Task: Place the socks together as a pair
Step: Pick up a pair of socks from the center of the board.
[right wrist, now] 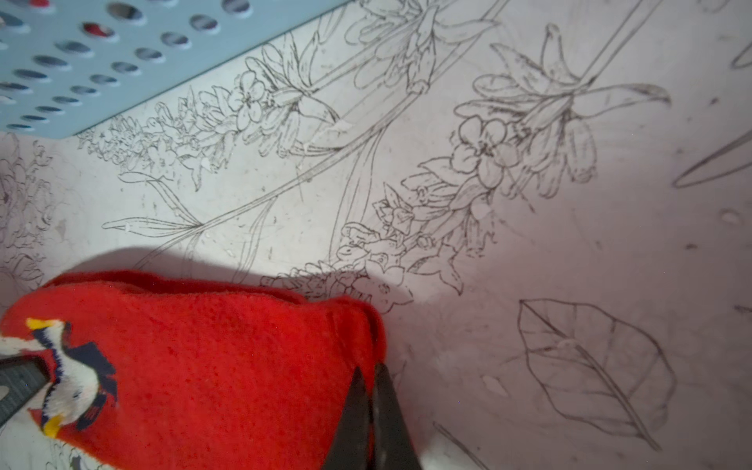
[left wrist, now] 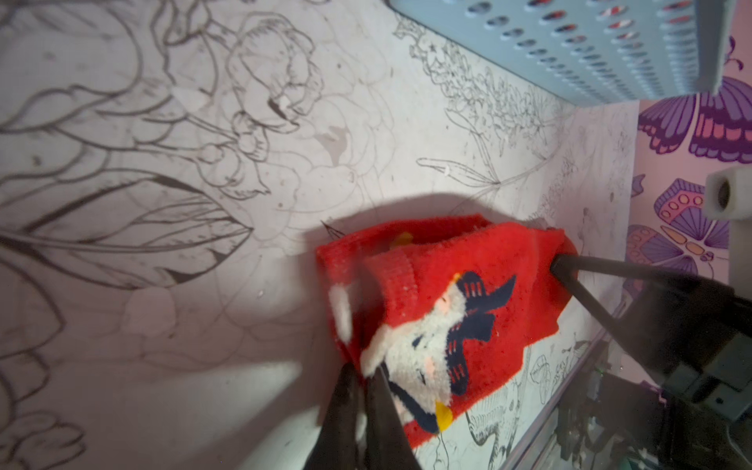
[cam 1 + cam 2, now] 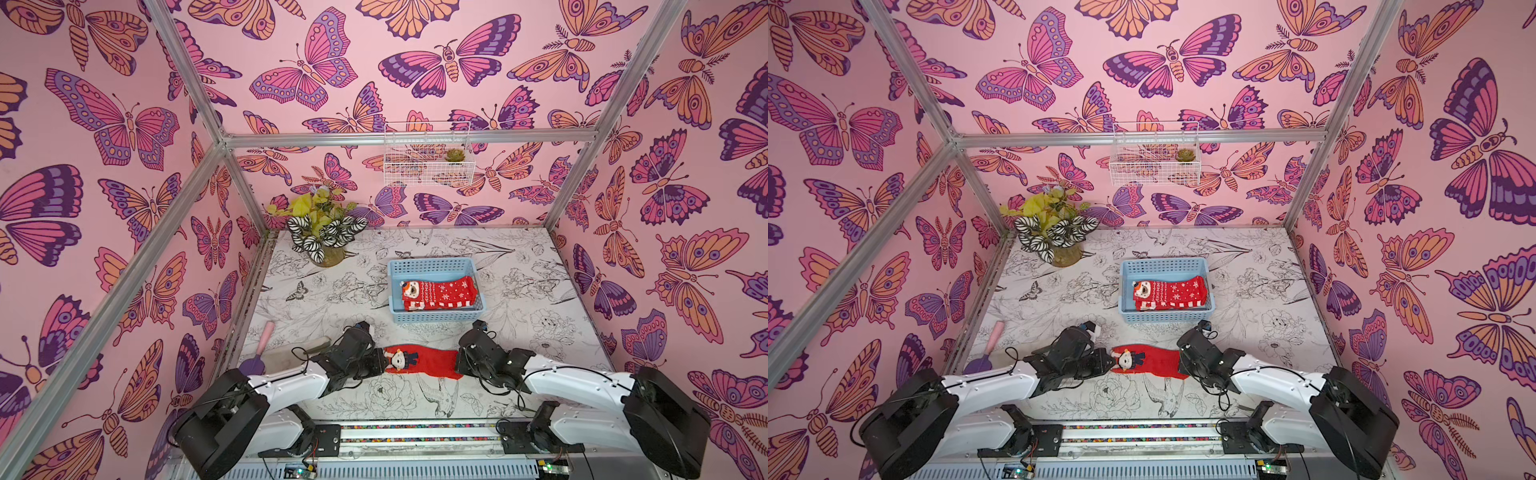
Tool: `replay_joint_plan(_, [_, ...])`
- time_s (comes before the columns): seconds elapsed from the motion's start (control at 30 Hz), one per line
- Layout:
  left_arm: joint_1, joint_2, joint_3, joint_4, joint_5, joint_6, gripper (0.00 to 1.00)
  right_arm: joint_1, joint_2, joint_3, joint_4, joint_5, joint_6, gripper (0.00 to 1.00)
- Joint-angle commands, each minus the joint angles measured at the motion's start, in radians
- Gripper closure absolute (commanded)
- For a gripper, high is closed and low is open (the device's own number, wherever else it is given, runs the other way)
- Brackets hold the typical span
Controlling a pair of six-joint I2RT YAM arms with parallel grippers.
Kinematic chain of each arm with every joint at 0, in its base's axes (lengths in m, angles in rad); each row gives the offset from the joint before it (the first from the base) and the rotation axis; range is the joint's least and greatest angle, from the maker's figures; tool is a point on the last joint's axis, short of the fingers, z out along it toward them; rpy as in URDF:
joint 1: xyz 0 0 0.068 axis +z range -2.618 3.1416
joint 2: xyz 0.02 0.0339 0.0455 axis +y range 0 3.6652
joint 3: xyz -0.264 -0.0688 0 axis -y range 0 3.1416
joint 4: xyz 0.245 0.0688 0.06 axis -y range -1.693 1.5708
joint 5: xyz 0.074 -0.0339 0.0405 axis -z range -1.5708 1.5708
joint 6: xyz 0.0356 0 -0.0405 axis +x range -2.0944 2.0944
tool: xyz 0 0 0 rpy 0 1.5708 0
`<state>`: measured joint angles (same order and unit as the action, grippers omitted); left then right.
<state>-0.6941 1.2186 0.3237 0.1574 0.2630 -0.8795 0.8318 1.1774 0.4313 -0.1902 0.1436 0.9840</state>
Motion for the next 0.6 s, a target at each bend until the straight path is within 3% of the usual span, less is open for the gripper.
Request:
replay_joint_plan(0.0, [-0.008,-0.074,-0.022,-0.004,0.028,0.000,1.00,-0.004,-0.071,0.044,-0.060,-0.003,-0.035,1.00])
replay_joint_plan(0.23, [-0.020,-0.292,-0.005,-0.160,0.018,-0.023,1.00,-0.004,-0.238,0.099,-0.158,-0.009,-0.084,1.00])
replay_joint_plan(0.33, [-0.024,-0.362,0.091,-0.234,0.025,0.003,1.00,-0.003,-0.295,0.182,-0.254,0.038,-0.122,1.00])
replay_joint_plan(0.57, [-0.024,-0.296,0.318,-0.394,-0.032,0.115,1.00,-0.020,-0.339,0.326,-0.365,0.278,-0.243,1.00])
